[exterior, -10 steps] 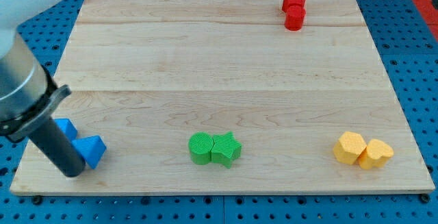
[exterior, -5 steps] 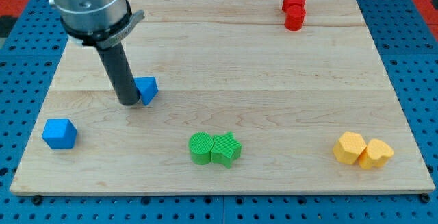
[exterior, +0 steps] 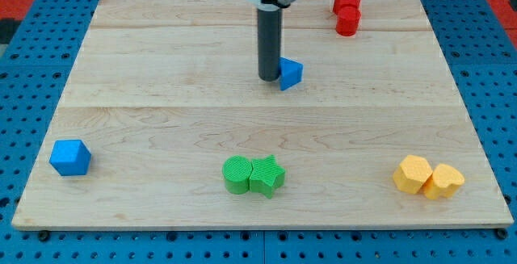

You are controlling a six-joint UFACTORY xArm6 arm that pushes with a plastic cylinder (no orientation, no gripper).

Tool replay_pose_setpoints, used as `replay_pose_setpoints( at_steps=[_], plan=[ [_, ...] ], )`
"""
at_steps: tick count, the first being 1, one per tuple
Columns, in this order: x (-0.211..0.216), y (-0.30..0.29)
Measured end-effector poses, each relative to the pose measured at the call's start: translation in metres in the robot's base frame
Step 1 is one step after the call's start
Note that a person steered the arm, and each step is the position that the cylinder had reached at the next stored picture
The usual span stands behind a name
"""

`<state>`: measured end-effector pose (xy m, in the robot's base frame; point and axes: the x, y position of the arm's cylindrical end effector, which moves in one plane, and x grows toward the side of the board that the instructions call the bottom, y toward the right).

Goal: Move the blue triangle to the red circle

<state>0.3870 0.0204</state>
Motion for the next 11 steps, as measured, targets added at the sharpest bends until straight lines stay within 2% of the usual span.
replay_pose_setpoints(
  at_steps=[3, 5, 7, 11],
  plan=[
    [0.03, 0.07],
    [0.01, 0.101],
    [-0.026, 0.107],
    [-0.047, 0.11]
  ],
)
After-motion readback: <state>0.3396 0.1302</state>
